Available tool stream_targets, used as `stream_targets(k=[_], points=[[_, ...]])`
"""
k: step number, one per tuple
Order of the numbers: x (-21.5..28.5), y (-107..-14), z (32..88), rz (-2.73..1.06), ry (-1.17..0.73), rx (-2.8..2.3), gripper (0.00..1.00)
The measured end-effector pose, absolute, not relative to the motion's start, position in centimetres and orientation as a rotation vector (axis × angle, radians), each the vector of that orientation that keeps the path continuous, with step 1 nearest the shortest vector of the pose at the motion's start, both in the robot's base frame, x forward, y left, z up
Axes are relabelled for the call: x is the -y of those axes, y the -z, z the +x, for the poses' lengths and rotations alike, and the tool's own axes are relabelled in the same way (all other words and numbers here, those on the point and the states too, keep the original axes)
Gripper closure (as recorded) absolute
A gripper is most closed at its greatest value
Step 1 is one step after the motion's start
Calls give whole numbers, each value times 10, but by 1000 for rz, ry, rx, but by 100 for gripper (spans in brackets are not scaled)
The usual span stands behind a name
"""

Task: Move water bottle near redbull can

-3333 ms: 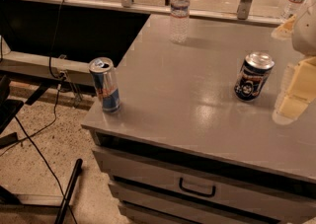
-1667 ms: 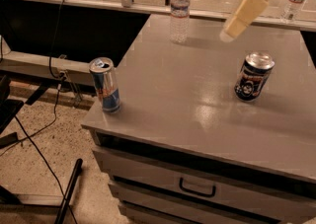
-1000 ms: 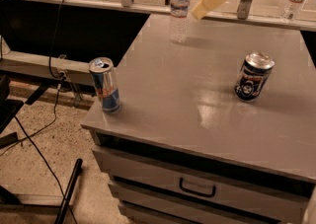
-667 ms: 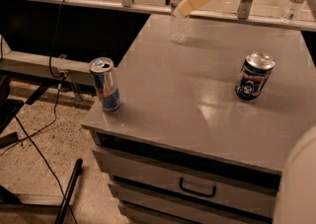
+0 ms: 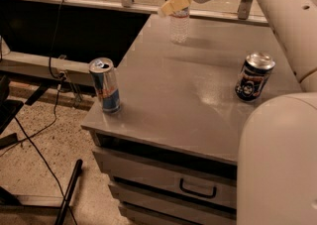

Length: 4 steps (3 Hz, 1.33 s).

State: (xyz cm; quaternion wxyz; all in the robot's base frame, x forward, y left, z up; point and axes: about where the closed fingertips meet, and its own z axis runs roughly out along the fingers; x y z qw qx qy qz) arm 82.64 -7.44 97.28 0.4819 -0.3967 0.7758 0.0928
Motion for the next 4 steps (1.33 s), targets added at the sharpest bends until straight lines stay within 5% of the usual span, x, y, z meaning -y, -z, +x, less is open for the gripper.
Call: stream_targets(k=[4], points=[[80, -968, 804, -1003, -388, -1930, 89]])
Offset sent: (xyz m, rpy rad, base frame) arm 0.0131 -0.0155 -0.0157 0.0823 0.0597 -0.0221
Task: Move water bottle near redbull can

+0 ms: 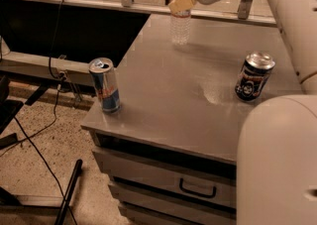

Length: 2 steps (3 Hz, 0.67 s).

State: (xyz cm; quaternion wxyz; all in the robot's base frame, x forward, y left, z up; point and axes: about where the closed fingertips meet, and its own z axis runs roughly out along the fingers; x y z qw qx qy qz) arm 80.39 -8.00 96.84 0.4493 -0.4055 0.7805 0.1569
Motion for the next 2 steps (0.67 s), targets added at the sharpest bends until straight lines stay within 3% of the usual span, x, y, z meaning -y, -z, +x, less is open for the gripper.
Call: stream_targets(k=[1, 2], points=[[76, -983, 762, -1110, -469, -1878, 100], [60, -994, 694, -1219, -611, -1798, 100]])
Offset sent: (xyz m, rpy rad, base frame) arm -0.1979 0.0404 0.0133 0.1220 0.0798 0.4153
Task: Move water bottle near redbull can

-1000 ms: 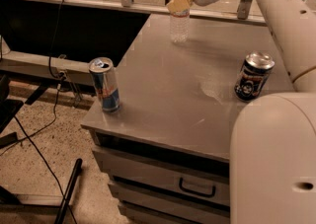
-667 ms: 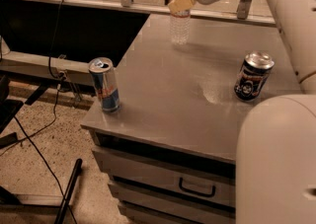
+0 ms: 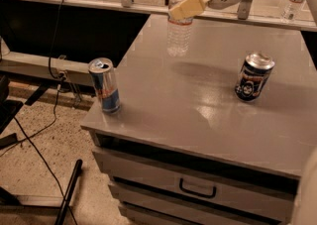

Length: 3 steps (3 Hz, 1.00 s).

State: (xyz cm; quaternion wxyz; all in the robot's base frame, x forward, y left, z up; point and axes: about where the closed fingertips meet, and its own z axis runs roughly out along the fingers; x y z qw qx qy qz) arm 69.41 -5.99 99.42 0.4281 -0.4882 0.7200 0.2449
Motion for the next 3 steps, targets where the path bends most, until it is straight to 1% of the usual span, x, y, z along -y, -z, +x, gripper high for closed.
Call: stream_targets(k=[1, 2, 3], points=[[35, -975, 641, -1317, -747, -1740, 100], [25, -960, 630, -1346, -786, -1743, 100], [25, -960, 630, -1345, -786, -1742, 100]])
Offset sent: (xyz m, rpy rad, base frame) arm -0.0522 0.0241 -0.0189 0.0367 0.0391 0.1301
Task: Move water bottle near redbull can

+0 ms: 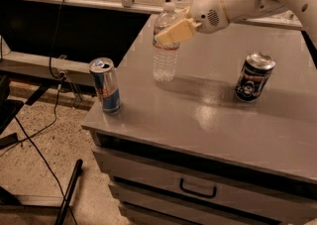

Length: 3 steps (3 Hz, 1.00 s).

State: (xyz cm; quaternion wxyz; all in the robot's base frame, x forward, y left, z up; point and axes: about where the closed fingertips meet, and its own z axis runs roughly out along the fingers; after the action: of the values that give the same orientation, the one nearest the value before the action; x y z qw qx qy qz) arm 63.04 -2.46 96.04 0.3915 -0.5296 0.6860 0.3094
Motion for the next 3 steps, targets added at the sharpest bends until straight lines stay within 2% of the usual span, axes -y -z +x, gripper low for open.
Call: stream_targets(k=[3], points=[[-38, -956, 587, -1584, -814, -1510, 100]])
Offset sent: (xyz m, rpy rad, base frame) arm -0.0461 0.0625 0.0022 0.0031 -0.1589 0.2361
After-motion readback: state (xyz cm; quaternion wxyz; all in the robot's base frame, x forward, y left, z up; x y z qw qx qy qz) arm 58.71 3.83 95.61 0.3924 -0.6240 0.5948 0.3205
